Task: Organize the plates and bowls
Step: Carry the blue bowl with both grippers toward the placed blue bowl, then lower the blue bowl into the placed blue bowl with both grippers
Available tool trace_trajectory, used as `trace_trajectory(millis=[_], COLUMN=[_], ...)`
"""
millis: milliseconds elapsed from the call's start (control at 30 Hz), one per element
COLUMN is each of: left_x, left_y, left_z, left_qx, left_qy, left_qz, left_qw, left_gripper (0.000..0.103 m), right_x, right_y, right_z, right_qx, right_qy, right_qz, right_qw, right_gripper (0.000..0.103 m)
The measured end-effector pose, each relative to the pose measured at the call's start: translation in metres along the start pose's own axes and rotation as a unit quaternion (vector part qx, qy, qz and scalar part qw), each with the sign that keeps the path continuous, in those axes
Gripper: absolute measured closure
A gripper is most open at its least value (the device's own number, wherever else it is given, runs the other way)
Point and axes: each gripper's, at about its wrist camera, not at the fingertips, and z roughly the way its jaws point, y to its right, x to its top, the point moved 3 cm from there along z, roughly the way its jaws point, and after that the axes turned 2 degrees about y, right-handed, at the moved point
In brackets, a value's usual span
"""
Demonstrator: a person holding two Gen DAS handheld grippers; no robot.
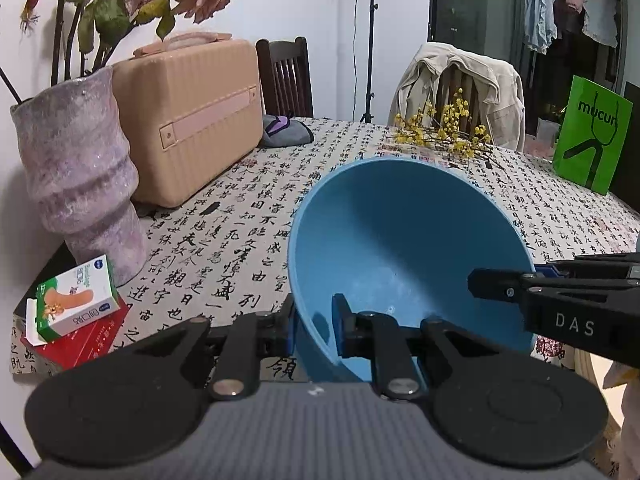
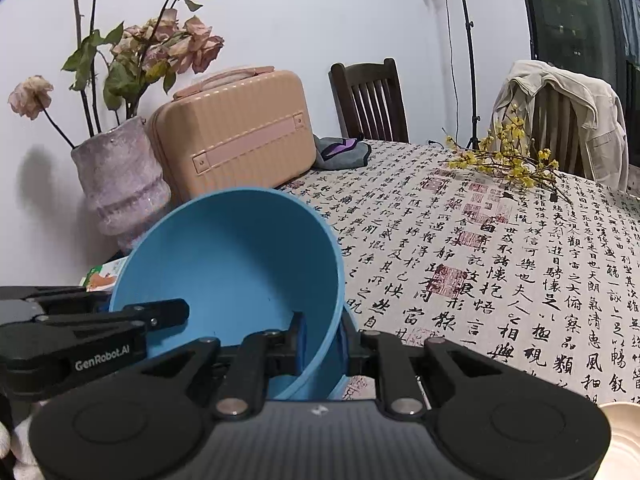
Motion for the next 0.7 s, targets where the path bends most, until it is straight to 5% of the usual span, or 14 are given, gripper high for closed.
trace_trajectory(millis=[700], left_x=[-0.012], left_y=[-0.003], left_z=[0.017], left_qx=[-0.002], left_qy=[-0.025], left_qz=[0.002], left_qw=[0.9997], left_gripper=[0.086], right_x=[-0.011], right_y=[-0.004], right_z=[0.016], right_qx=[-0.021], right_qy=[-0.023], right_qz=[-0.033], right_qw=[0.999], right_gripper=[0.087])
